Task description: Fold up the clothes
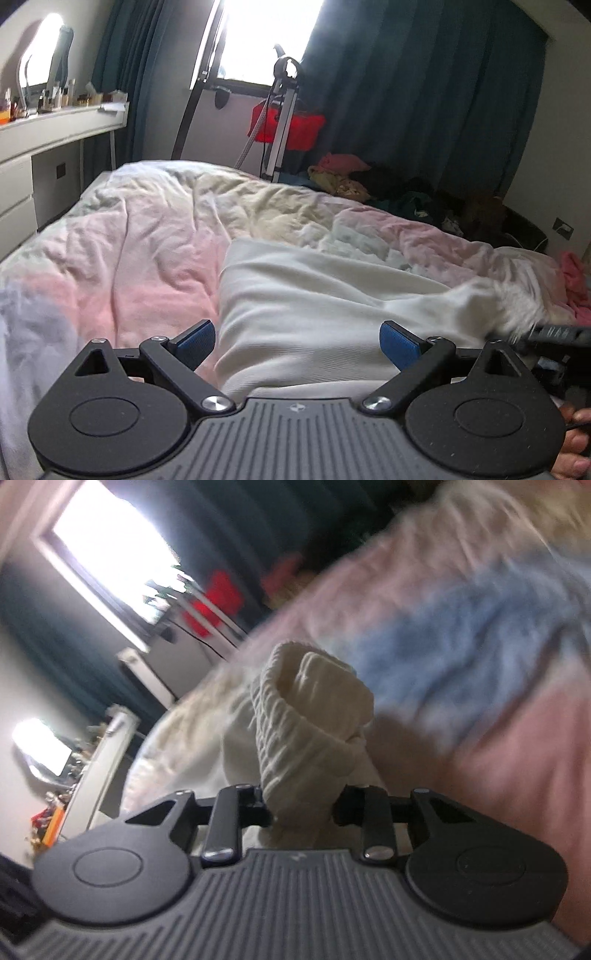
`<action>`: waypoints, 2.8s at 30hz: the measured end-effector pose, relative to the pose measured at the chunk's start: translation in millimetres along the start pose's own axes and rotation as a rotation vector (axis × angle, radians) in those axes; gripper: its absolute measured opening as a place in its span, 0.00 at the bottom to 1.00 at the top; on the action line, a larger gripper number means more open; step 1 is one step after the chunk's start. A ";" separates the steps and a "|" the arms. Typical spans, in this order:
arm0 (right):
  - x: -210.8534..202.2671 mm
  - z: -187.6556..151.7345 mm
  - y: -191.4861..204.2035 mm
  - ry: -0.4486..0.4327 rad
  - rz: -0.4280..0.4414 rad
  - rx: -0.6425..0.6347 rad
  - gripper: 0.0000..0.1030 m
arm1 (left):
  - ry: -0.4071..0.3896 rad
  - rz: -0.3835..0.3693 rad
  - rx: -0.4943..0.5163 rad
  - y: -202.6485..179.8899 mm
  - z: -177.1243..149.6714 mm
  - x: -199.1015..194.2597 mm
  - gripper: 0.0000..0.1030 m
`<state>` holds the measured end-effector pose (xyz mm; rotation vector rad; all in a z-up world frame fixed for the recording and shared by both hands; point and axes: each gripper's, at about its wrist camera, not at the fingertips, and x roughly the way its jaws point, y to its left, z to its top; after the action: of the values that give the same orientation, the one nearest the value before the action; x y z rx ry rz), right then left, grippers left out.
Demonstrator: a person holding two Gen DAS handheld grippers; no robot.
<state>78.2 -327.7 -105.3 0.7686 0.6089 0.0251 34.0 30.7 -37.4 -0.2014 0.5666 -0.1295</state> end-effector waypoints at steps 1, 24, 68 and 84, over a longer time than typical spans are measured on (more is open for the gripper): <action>2.6 -0.7 -6.1 0.020 0.000 0.024 0.33 | 0.009 0.000 -0.013 1.8 0.1 1.8 0.94; 3.6 -24.3 2.1 0.060 -0.102 -0.166 0.62 | 0.164 0.019 -0.229 38.9 -10.2 25.7 0.95; -4.8 -10.2 -29.8 0.088 -0.087 0.058 0.84 | 0.233 -0.137 -0.549 81.0 -28.8 35.8 0.92; -17.6 -7.9 1.4 0.049 0.051 -0.047 0.29 | 0.187 -0.131 -0.414 56.5 -21.4 29.0 0.56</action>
<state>59.8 -325.8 -99.9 0.7393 0.6327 0.1053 50.4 77.3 -82.8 -0.6340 0.7639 -0.1587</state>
